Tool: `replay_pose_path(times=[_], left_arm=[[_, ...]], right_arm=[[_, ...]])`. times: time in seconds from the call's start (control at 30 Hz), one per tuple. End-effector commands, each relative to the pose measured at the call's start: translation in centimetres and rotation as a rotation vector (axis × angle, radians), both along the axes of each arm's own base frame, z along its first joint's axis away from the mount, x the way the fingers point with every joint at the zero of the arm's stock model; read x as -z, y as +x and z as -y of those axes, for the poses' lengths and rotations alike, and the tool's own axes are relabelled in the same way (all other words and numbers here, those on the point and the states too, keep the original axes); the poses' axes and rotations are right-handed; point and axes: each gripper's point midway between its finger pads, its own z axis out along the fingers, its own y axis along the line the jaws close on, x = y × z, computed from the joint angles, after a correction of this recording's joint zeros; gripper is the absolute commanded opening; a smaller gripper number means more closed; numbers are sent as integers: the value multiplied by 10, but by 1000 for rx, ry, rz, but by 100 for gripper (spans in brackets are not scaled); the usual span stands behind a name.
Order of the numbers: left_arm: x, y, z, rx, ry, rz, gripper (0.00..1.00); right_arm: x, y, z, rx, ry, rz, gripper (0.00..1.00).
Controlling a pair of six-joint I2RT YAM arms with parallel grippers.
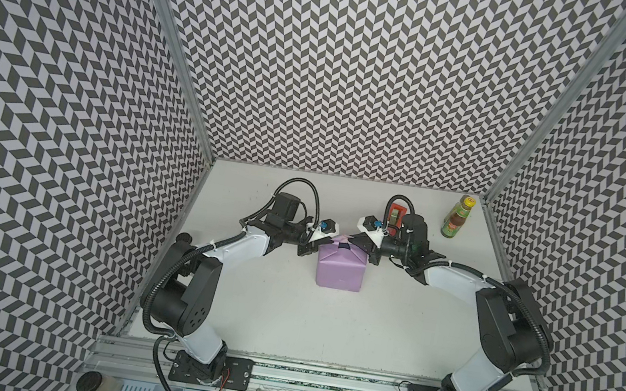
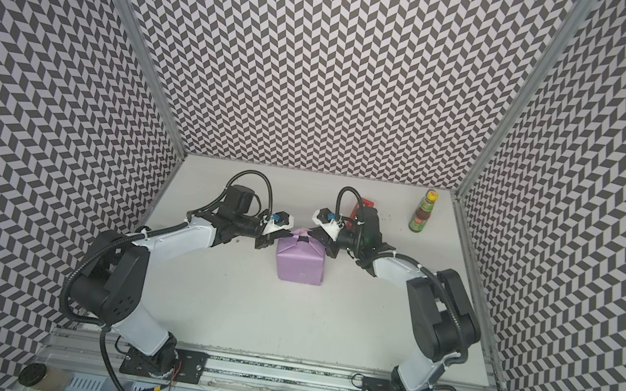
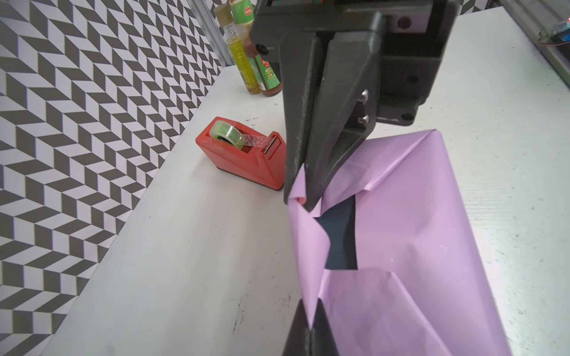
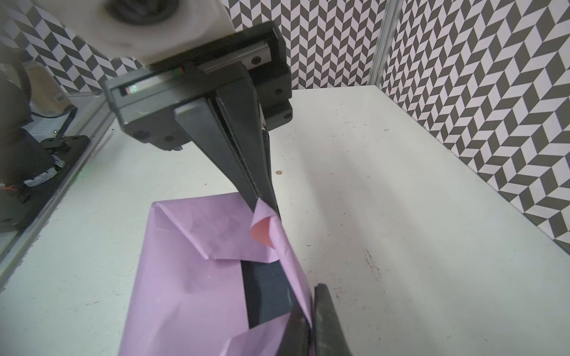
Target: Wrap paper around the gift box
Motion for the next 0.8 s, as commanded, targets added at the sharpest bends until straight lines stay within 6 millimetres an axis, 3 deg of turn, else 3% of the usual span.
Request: replay_pose_path(times=[0.0,0.27,0.5,0.6,0.77], left_arm=[[1,-1,-4,-18,30,50,0],[-2,-2,-4,-37,38,98,0],[-1,-10,-4,-23,66,175,0],[2,-13,-3,-13,92,206,0],[4,-15,-4,-19,113,242,0]], right_arm=[[-27,-3,-2,-18,39,103,13],[-43,-14,1,-22,76,80,30],[-66,-9,6,51,169,-91,38],[-61,6,8,149,191,-226,40],[-36,28,6,309,153,-419,44]])
